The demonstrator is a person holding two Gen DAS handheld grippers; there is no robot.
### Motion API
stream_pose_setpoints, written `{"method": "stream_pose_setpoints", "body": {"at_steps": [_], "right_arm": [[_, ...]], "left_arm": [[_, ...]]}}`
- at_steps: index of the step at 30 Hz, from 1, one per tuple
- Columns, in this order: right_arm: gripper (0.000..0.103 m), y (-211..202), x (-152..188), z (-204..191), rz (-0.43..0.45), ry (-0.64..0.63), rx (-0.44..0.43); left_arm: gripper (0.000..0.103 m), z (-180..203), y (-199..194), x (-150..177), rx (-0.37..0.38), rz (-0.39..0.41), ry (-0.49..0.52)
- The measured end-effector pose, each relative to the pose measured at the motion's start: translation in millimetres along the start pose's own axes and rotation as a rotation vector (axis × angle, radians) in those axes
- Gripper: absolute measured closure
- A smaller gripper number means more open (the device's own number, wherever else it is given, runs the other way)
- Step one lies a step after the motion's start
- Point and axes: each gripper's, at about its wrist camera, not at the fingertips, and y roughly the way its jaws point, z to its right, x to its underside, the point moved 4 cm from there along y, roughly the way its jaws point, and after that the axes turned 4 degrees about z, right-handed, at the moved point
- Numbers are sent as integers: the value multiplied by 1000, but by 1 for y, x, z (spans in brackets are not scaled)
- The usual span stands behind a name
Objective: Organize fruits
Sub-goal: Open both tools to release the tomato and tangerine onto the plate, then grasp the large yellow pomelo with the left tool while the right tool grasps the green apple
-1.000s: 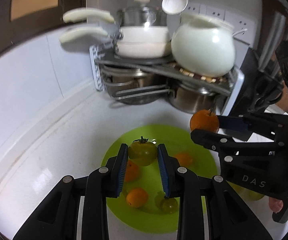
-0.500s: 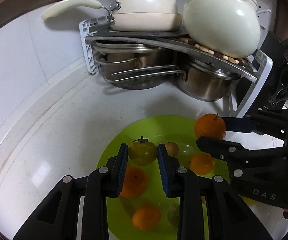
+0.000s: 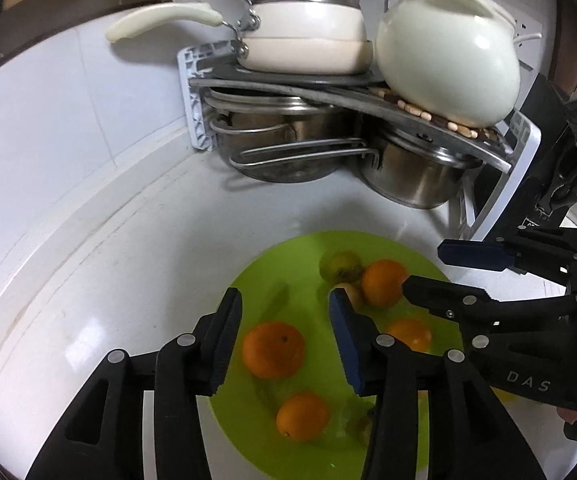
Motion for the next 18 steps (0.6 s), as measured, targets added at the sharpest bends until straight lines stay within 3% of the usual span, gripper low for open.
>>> {"method": "stream_pose_setpoints", "body": {"at_steps": [7, 18], "right_arm": [[58, -44, 2, -3, 94, 3, 21], [39, -135, 17, 0, 280, 8, 112]], "left_arm": [[52, 8, -38, -2, -4, 65, 20], [34, 39, -110, -4, 35, 192, 36]]}}
